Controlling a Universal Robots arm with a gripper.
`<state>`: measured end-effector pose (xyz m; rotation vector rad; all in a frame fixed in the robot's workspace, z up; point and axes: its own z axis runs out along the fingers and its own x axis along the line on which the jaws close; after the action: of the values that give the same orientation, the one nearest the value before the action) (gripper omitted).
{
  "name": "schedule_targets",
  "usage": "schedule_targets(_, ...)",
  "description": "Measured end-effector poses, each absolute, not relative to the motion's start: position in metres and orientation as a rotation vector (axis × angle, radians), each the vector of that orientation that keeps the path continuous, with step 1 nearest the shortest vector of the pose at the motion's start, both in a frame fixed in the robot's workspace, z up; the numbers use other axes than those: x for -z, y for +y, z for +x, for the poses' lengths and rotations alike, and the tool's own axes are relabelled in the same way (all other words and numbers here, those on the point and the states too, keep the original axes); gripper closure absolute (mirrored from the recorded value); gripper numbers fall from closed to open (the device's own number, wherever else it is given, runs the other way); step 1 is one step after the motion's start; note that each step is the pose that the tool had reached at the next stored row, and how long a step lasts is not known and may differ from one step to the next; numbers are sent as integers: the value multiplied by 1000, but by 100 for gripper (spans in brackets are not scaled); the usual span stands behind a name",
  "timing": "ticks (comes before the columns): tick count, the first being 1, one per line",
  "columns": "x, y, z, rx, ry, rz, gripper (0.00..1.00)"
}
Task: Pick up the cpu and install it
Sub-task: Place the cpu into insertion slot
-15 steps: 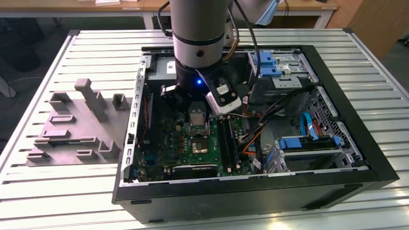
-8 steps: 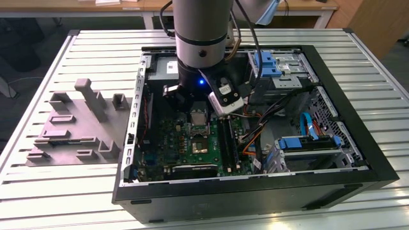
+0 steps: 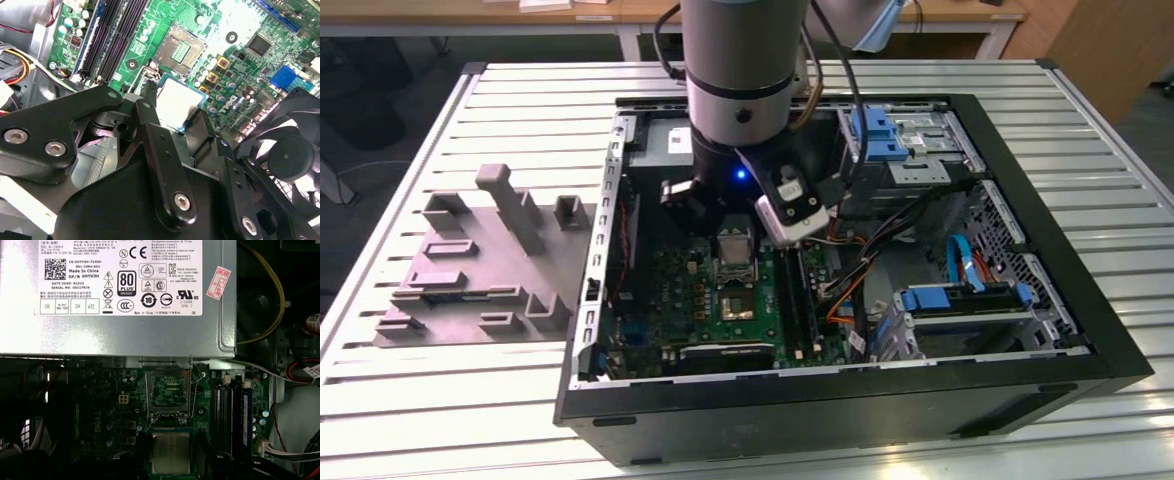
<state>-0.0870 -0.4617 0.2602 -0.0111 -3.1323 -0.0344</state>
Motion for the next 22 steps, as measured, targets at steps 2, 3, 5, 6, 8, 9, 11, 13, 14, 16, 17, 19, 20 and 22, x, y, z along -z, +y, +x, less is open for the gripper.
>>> schedule_targets(2, -259, -462, -87, 34, -3132, -11, 53)
schedule_targets(3, -258, -462, -87, 34, -3132, -11, 53)
schedule_targets(5, -258, -462, -87, 34, -3132, -11, 53)
schedule_targets(6, -258, -462, -87, 34, -3132, -11, 53)
schedule_targets(8, -256, -462, -87, 34, -3132, -11, 53)
schedule_targets(9, -256, -462, -87, 34, -3132, -11, 53)
schedule_targets(11, -256, -462, -87, 34, -3132, -11, 53)
schedule_targets(13, -256, -462, -87, 34, -3132, -11, 53)
schedule_targets(14, -255, -462, -87, 34, -3132, -11, 53)
schedule_targets(16, -255, -462, -87, 34, -3132, -11, 53)
schedule_targets(17, -255, -462, -87, 34, -3132, -11, 53)
schedule_targets(19, -254, -462, -87, 35, -3133, -11, 53)
schedule_targets(20, -254, -462, -87, 34, -3132, -11, 53)
schedule_targets(22, -253, -463, -87, 34, -3132, -11, 53)
